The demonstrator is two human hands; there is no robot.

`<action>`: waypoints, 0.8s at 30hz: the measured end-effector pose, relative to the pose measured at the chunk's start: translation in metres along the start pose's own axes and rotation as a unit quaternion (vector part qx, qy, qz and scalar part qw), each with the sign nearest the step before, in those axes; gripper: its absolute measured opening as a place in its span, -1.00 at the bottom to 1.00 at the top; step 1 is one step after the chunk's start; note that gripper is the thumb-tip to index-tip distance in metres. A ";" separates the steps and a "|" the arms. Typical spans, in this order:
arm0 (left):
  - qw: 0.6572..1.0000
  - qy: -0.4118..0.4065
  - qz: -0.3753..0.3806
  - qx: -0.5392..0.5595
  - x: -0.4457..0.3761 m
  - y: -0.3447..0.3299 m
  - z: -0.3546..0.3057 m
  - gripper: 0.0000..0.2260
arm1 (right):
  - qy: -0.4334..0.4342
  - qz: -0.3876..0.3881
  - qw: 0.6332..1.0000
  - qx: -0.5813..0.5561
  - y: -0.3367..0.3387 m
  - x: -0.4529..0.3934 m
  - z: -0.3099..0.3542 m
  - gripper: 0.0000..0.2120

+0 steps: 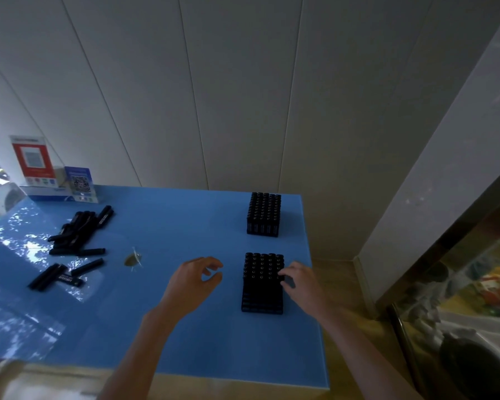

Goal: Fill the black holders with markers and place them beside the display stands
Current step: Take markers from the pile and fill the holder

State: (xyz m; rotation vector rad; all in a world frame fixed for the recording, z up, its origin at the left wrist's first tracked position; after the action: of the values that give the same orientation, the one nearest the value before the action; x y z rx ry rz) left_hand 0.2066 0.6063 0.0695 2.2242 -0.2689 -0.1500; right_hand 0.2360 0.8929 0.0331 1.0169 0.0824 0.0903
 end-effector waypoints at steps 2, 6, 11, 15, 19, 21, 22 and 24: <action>1.000 0.003 -0.002 -0.006 0.002 0.001 -0.005 -0.86 | 0.009 -0.012 1.000 -0.006 0.006 0.001 0.004 -0.77; 1.000 0.012 -0.003 0.009 0.013 0.003 -0.019 -0.83 | 0.043 -0.023 0.998 -0.034 0.020 -0.001 0.027 -0.83; 0.998 0.013 -0.062 0.001 0.035 0.016 -0.027 -0.83 | 0.087 -0.039 0.993 -0.063 0.024 -0.007 0.069 -0.84; 0.990 0.036 -0.130 -0.036 0.058 0.042 -0.026 -0.82 | 0.119 -0.030 0.990 -0.064 0.016 -0.012 0.095 -0.80; 0.982 0.073 -0.159 -0.068 0.083 0.071 -0.010 -0.80 | 0.149 -0.004 0.987 -0.059 0.001 -0.018 0.126 -0.76; 0.979 0.087 -0.164 -0.084 0.097 0.084 0.008 -0.79 | 0.158 0.004 0.986 -0.055 -0.009 -0.022 0.143 -0.75; 0.978 0.095 -0.165 -0.091 0.104 0.090 0.019 -0.78 | 0.162 0.007 0.986 -0.050 -0.014 -0.023 0.153 -0.75; 0.975 0.110 -0.164 -0.105 0.120 0.104 0.040 -0.77 | 0.171 0.013 0.985 -0.033 -0.025 -0.025 0.172 -0.74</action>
State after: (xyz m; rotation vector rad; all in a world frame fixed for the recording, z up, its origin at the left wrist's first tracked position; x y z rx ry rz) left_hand 0.3003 0.4846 0.1248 2.0377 0.2292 -0.1033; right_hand 0.2315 0.7315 0.1030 0.9281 0.3762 0.2891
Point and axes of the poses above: each hand's wrist, its own x-axis away from the middle knuckle, its own y-axis out of the back of the hand, z = x × y, the point moved 1 cm from there along -x, towards the middle knuckle, and after that the axes turned 2 degrees about -x, right-handed, at the moved point
